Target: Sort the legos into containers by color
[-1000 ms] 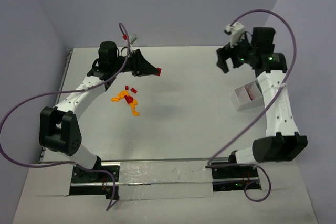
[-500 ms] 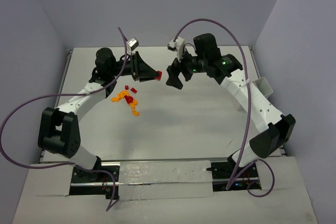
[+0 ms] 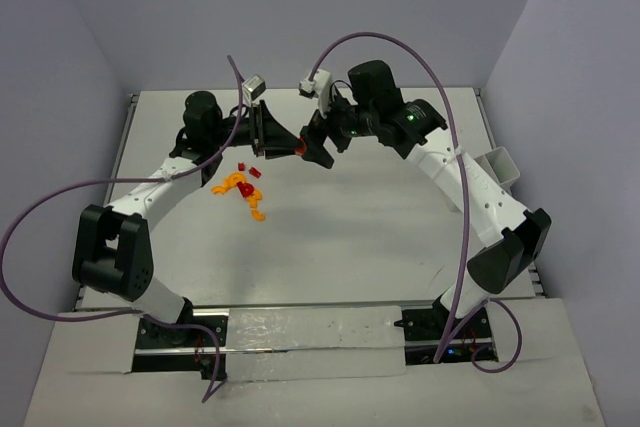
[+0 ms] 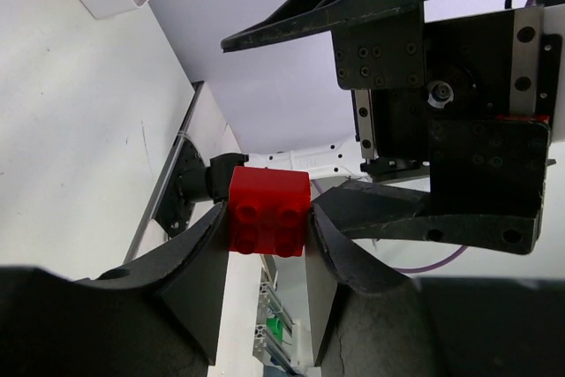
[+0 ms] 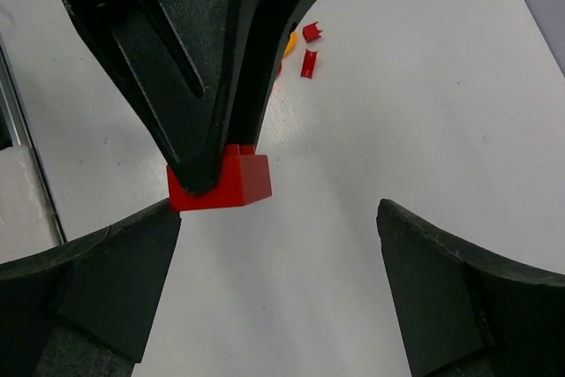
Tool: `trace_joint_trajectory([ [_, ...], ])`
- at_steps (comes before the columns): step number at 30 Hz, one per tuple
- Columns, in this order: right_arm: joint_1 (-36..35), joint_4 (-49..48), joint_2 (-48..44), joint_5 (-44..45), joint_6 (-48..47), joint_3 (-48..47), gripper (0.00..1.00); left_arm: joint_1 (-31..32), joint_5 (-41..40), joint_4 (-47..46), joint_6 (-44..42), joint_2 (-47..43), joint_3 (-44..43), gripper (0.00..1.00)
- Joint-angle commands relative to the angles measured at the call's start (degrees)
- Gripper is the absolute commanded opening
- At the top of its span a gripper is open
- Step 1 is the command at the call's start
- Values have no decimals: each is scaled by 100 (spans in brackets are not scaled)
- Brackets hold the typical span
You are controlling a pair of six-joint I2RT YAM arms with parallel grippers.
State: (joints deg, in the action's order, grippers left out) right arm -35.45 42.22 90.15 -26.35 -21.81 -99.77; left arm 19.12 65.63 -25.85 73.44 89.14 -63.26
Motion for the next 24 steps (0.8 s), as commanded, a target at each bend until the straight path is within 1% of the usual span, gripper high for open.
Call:
trace_joint_trajectory([
  [1,-185,-94,115,112,-140,-409,98,81,28,52,-60,-140,-231,0],
  [5,-289,-69,135,166,-193,-447,97,125,-48,219,-167,-119,-256,0],
  [8,-340,-76,145,214,-218,-456,92,172,-95,265,-201,-107,-257,0],
  [9,-348,-91,161,253,-219,-464,85,180,-102,265,-225,-99,-257,0],
  [11,-357,-99,170,301,-245,-447,76,188,-94,265,-216,-108,-257,0],
  [13,-357,-134,161,390,-287,-388,62,188,-85,248,-208,-116,-248,0],
  [14,-357,-144,153,426,-313,-361,60,188,-77,223,-191,-125,-248,0],
  [18,-357,-68,88,584,-416,-196,60,180,-51,-77,-21,-178,-161,0],
  [24,-353,57,1,777,-469,-19,65,167,-32,-398,184,-187,-102,0],
])
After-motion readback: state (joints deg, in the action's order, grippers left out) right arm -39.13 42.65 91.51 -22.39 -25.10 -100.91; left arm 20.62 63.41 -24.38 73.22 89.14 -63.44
